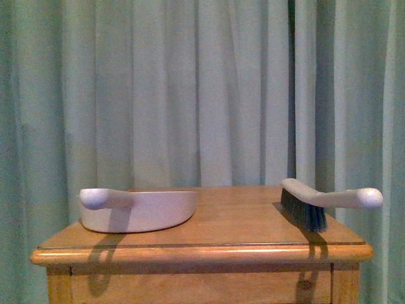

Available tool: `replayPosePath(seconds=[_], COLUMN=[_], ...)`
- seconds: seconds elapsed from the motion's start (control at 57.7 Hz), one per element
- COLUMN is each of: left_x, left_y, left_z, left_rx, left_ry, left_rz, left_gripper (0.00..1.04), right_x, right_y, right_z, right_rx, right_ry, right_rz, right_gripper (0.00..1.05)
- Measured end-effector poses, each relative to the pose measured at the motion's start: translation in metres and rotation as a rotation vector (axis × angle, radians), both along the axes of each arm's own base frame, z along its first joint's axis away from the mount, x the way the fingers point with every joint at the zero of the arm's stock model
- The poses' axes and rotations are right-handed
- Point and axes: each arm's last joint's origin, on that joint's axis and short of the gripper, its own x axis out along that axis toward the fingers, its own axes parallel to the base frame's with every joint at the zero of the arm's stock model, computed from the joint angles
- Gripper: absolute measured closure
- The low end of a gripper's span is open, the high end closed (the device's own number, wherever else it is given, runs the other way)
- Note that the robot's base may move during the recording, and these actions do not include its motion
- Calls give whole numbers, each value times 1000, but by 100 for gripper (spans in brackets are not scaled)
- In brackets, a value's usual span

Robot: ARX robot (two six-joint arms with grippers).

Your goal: Clean up trash

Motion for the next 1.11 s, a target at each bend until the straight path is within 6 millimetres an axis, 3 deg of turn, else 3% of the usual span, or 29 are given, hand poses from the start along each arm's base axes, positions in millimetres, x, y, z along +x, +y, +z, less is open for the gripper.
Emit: replayPosePath(seconds=[0.554, 0.641, 0.779, 0.918, 1.108], left_x=[0, 4, 35, 82, 143], left_y=[0, -1, -12, -38, -94], left_z=[0, 2, 57, 112, 145], left_rx=[0, -45, 27, 119, 205], left_ry=[0, 148, 173, 233, 361], left_rz=[0, -50, -79, -118, -163], left_gripper=[8, 8, 8, 8, 8], right_x=[0, 0, 0, 0, 0], right_y=[0, 0, 0, 0, 0], right_z=[0, 0, 0, 0, 0], right_rx=[0, 0, 0, 0, 0], right_ry=[0, 0, 0, 0, 0], right_rz=[0, 0, 0, 1, 0], right_gripper=[7, 7, 7, 7, 7])
